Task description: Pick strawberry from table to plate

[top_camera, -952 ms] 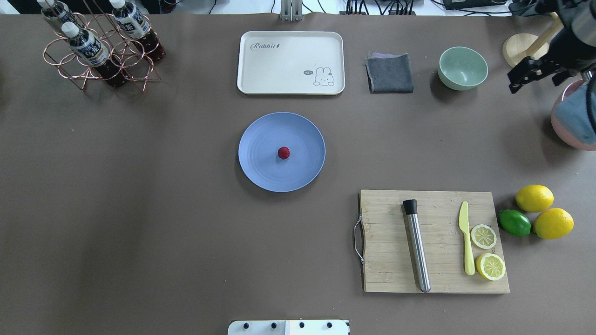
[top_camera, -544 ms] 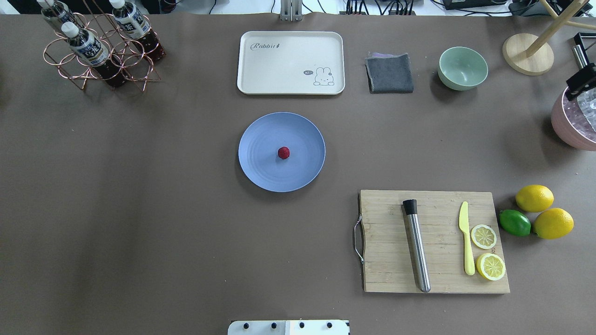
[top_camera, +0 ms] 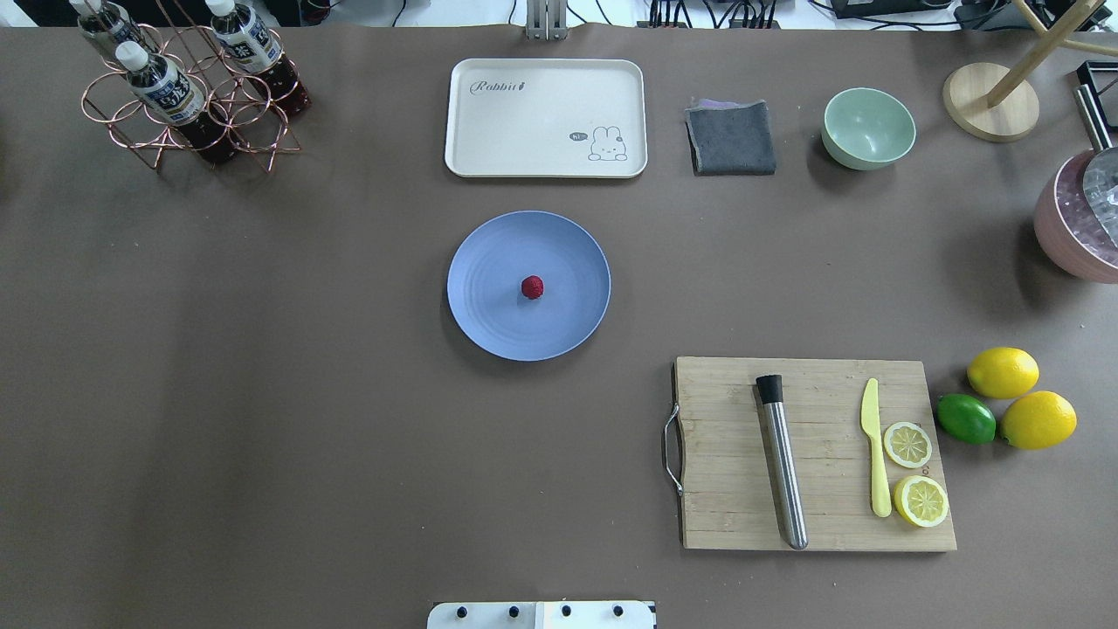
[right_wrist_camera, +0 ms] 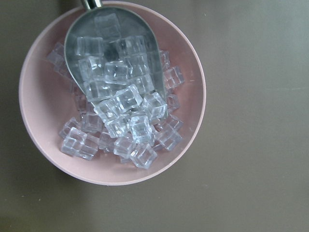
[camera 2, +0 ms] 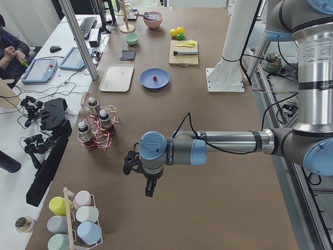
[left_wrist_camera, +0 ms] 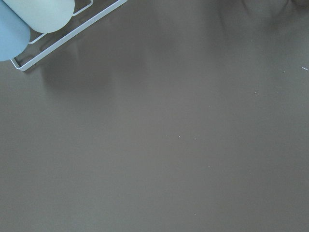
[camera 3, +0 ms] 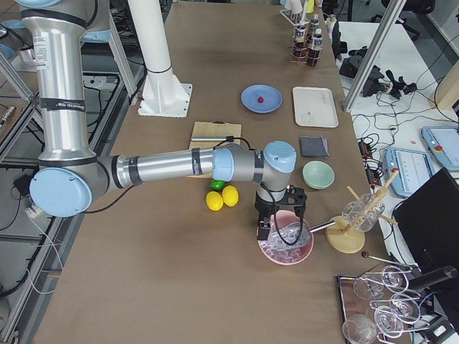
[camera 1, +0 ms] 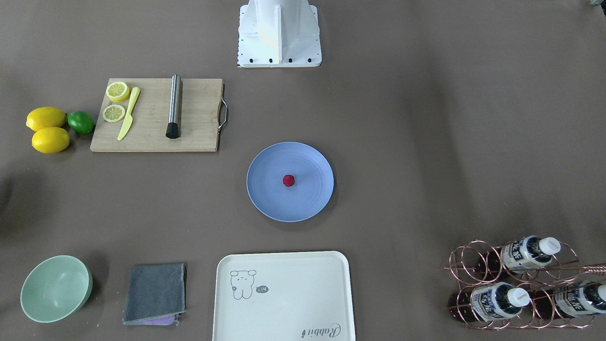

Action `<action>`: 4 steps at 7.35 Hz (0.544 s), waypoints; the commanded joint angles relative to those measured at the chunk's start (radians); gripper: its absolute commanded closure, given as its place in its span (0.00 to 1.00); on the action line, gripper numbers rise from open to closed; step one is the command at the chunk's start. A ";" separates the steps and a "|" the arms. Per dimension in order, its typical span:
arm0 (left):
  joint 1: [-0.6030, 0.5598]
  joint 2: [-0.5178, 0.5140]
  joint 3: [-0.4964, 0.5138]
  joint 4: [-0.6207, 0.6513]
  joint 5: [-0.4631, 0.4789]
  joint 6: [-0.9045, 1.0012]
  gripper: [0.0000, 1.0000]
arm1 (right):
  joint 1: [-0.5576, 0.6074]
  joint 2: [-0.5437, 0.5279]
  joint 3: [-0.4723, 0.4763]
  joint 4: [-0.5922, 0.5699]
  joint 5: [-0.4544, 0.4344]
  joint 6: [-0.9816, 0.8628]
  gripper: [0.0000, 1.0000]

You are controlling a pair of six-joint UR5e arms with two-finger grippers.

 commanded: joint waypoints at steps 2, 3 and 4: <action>0.000 0.014 0.000 0.004 0.005 -0.005 0.02 | 0.008 -0.009 -0.007 0.000 0.001 -0.004 0.00; 0.000 0.014 0.000 0.004 0.005 -0.005 0.02 | 0.008 -0.009 -0.004 0.000 0.001 -0.002 0.00; 0.000 0.014 0.000 0.004 0.005 -0.005 0.02 | 0.008 -0.010 -0.003 0.000 0.001 -0.004 0.00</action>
